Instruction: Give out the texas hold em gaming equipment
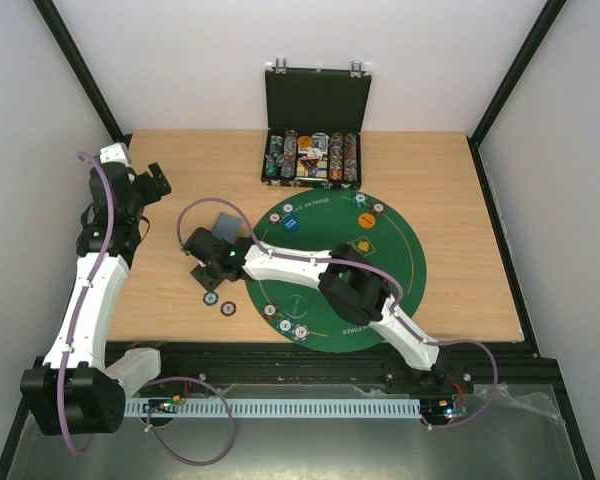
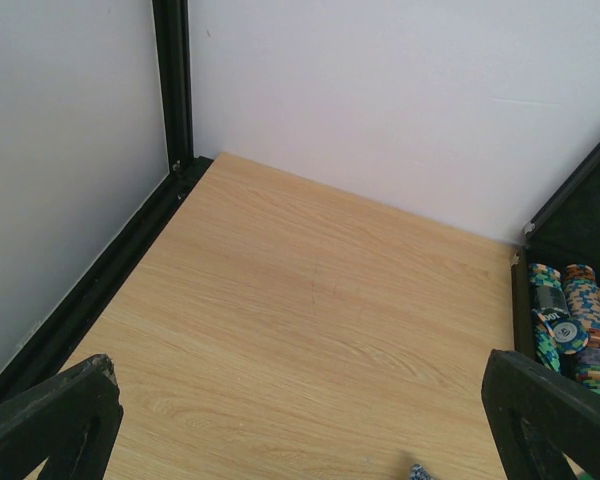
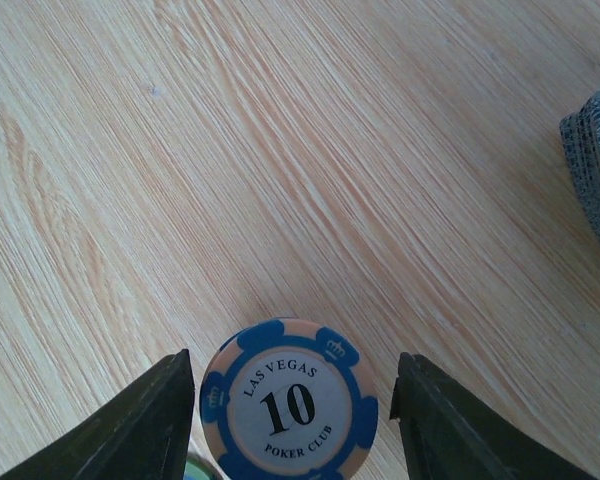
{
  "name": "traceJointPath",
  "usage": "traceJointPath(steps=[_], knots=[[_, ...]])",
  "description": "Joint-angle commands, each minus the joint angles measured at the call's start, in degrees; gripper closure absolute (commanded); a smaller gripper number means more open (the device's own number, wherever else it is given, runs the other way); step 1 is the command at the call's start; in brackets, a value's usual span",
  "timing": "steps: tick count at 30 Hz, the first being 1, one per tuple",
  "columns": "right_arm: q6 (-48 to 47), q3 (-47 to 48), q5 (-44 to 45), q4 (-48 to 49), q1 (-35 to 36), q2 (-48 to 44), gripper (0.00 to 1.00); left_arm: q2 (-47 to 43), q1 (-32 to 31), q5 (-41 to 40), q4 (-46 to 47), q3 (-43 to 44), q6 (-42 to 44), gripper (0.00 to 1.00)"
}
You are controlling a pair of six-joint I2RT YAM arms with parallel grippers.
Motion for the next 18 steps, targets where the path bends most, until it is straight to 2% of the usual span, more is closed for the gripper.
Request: traceJointPath(steps=[1, 12, 18], knots=[[-0.93, 2.21, -0.76, -2.47, -0.07, 1.67, 0.47, -0.82, 0.18, -0.25, 1.04, -0.54, 0.47, 0.01], [-1.12, 2.80, -3.01, -2.50, -0.05, 2.21, 0.45, -0.55, 0.18, -0.10, 0.86, -0.47, 0.54, 0.01], [-1.14, 3.12, -1.91, -2.59, -0.10, 2.31, 0.53, -0.53, 0.18, -0.16, 0.90, -0.50, 0.54, 0.00]])
